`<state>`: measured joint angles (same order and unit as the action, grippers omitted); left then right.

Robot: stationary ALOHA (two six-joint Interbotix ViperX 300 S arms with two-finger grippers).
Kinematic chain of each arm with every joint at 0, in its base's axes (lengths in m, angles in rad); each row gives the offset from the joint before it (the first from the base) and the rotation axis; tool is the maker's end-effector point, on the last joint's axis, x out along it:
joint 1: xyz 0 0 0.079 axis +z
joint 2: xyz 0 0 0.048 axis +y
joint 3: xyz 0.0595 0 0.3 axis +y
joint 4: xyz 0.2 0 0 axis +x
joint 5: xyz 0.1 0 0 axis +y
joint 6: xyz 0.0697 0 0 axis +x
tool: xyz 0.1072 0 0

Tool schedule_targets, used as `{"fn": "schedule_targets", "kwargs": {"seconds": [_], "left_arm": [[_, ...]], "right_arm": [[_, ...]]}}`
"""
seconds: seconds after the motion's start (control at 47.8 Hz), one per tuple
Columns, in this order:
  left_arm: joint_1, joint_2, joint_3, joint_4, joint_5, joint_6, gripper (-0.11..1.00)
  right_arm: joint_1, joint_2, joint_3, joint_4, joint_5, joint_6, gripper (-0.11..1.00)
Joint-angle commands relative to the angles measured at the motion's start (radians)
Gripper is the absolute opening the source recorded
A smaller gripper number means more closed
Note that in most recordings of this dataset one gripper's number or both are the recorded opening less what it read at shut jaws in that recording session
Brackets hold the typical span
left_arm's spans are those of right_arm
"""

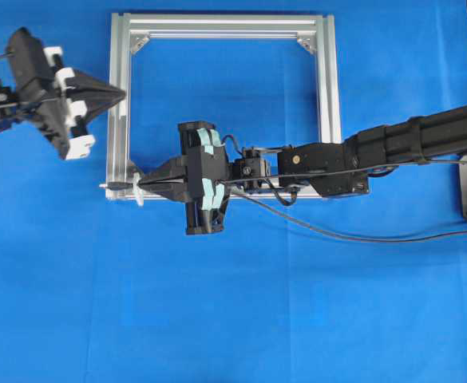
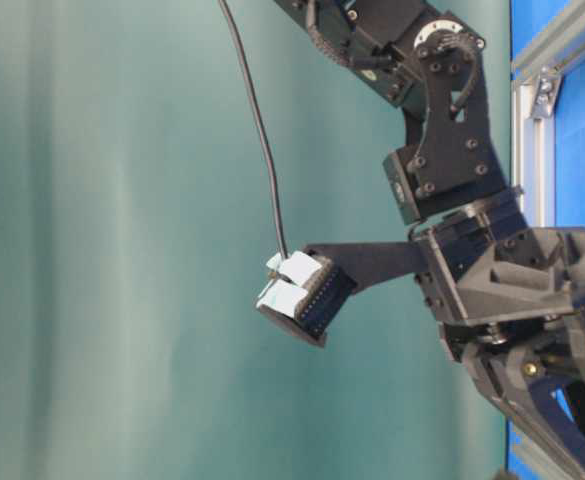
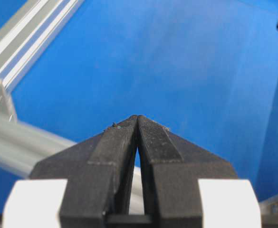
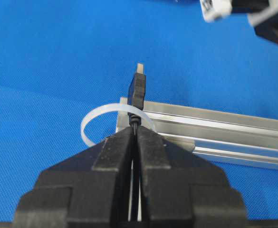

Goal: Insert the wire through the string loop located on the left side.
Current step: 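Move the open left gripper over to the plug poking through the loop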

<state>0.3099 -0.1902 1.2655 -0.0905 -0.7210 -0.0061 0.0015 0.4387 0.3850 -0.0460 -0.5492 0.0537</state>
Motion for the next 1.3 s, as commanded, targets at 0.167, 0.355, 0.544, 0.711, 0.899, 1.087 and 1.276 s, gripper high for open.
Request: {"fn": "schedule_targets", "kwargs": {"seconds": [0.167,0.355,0.544,0.711,0.899,1.087,1.276], "left_arm": [[-0.003,-0.11,0.064,0.002,-0.005,-0.003,0.0],[-0.087,-0.143,0.066,0.003,0.011,-0.014,0.0],[-0.245,-0.189,0.074,0.002,0.023,-0.014,0.0],[-0.356,-0.233,0.084,0.002,0.025,-0.014,0.0],[-0.391,-0.25,0.086,0.002,0.034,-0.012,0.0],[-0.391,-0.244,0.081,0.008,0.063,0.003,0.0],[-0.391,-0.247,0.083,0.012,0.064,0.0,0.0]], "right_arm": [[0.002,-0.021,-0.015,0.0,-0.005,0.002,0.0],[0.002,-0.023,-0.015,0.002,-0.005,0.003,0.0],[0.002,-0.023,-0.017,0.002,-0.005,0.003,0.0],[0.002,-0.023,-0.017,0.002,-0.005,0.003,0.0],[0.002,-0.021,-0.017,0.003,-0.005,0.003,0.0],[0.002,-0.023,-0.017,0.003,-0.005,0.005,0.0],[0.002,-0.021,-0.017,0.005,-0.005,0.005,0.0]]}}
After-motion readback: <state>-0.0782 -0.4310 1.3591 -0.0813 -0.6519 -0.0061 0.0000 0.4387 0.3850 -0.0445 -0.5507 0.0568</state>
